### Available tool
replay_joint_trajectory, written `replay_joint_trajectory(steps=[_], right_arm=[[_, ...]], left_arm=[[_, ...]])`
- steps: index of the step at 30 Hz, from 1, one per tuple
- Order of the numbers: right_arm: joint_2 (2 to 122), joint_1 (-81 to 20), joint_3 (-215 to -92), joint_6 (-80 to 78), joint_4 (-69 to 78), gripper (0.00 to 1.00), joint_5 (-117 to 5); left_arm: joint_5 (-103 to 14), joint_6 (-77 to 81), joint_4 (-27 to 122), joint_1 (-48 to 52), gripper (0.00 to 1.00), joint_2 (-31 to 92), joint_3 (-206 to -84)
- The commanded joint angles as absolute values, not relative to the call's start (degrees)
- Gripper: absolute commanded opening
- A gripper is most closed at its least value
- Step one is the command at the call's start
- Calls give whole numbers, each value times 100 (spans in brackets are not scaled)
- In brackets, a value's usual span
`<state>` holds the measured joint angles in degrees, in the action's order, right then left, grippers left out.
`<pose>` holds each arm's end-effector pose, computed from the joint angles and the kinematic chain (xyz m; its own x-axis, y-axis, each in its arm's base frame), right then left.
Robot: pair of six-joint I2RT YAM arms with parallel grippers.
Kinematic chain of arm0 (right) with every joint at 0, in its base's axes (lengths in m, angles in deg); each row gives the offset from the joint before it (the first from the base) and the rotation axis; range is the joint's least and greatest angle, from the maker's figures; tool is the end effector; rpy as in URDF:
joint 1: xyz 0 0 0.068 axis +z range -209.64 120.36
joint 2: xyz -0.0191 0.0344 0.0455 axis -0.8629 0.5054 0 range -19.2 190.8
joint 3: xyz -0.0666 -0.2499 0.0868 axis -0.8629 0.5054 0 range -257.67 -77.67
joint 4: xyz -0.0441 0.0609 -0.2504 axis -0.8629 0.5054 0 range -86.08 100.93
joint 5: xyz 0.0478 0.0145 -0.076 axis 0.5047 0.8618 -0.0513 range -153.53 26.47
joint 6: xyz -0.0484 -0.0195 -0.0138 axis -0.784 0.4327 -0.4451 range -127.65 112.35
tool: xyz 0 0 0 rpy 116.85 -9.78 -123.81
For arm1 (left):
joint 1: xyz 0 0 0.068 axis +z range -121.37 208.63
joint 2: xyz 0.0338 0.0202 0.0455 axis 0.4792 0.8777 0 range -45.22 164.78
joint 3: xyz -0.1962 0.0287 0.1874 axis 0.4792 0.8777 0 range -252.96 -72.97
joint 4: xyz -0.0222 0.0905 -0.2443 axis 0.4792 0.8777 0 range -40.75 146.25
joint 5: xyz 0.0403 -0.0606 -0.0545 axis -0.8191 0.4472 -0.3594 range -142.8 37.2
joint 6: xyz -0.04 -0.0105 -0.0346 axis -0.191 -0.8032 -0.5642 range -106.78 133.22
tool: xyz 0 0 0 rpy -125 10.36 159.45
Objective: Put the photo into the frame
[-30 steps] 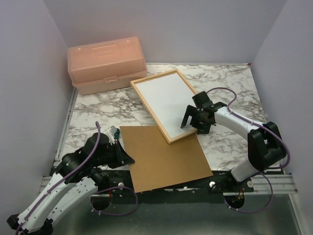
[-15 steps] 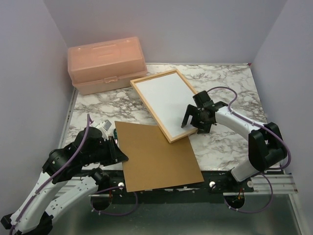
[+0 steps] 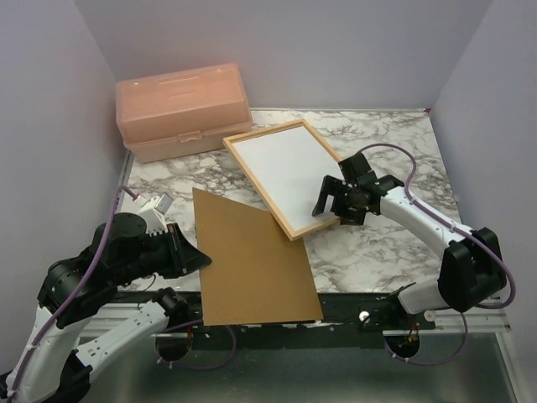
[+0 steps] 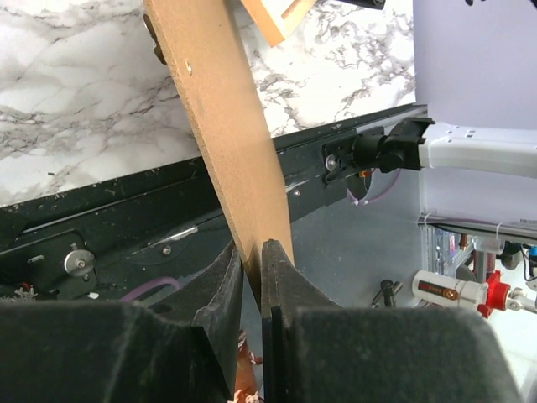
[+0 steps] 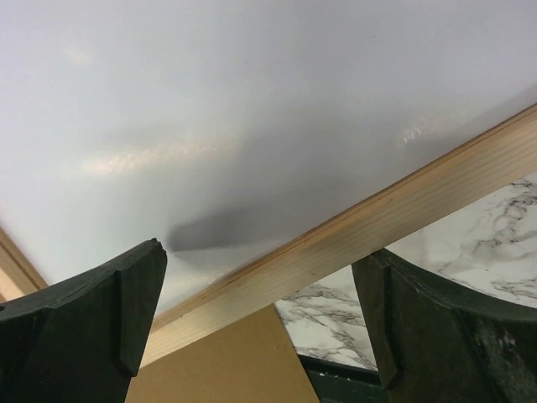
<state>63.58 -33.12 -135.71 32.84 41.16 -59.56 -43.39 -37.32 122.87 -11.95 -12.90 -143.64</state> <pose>0.2548 0.1298 0.2306 -0.9088 0.2704 -0.3177 0.1519 0.9237 0.3517 0.0273 -0.0311 0.3908 -0.8525 -0.2728 -0.4460 0.1337 0.7110 -0.6904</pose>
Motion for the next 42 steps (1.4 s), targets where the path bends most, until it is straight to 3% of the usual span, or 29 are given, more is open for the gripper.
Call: replay_joint_trajectory(steps=[1,9,26,33,42], right_arm=[[5912,-3262,-13801,2998,3539,100,-5336],[5660,-3257,-13443,2691,3153,100,-4263],[5758,-3257,-11371,3370,1642,100,-3745],[5572,-3257,-11983,2870,2067,100,-3668],[4746,-3257,-13756,1338,3098,100,-3623]], left_arm=[[-4349,-3414,12161,-1180,0,-1180,-14927],[-4151,-3194,12343,-1181,0,-1035,-15715],[-3794,-3092,12581,-1187,0,-1017,-16401],[-3803,-2671,12694,-1183,0,-901,-16749],[-3635,-2264,12518,-1187,0,-913,-16325]])
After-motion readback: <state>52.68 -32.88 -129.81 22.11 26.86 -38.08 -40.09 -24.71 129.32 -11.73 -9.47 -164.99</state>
